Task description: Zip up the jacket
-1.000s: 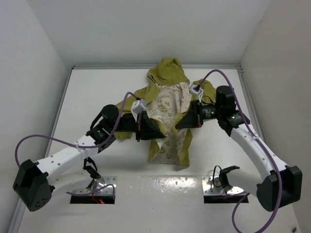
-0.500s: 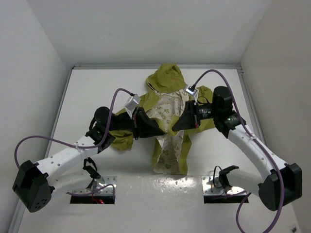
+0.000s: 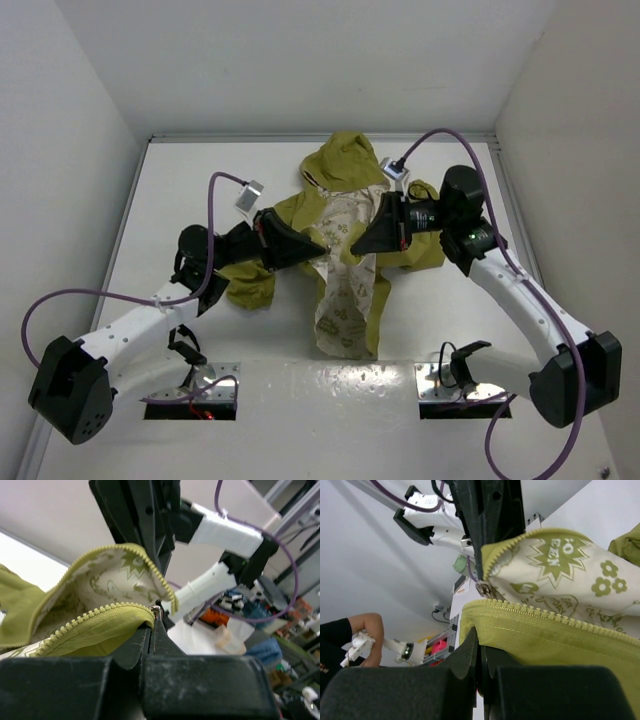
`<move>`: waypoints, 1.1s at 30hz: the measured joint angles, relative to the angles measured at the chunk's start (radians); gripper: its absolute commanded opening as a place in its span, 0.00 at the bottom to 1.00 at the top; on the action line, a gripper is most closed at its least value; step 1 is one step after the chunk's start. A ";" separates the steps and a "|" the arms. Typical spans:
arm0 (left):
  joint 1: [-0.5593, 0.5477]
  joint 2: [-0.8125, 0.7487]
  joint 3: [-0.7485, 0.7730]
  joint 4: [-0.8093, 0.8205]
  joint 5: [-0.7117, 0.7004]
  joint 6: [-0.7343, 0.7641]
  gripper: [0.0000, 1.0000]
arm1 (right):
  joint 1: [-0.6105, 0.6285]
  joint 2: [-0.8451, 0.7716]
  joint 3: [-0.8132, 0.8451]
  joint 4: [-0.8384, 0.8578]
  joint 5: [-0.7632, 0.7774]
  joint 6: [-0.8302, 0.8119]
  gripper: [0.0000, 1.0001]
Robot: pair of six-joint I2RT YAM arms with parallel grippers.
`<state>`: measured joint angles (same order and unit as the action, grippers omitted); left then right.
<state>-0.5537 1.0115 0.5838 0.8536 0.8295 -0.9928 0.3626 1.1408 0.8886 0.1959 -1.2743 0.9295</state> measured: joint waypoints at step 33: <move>0.096 0.008 0.021 0.120 -0.074 -0.216 0.00 | 0.008 0.230 0.158 0.283 0.075 0.246 0.00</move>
<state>-0.4576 1.0191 0.6052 0.9737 0.7559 -1.2087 0.3710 1.3705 1.0470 0.4786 -1.1992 1.1755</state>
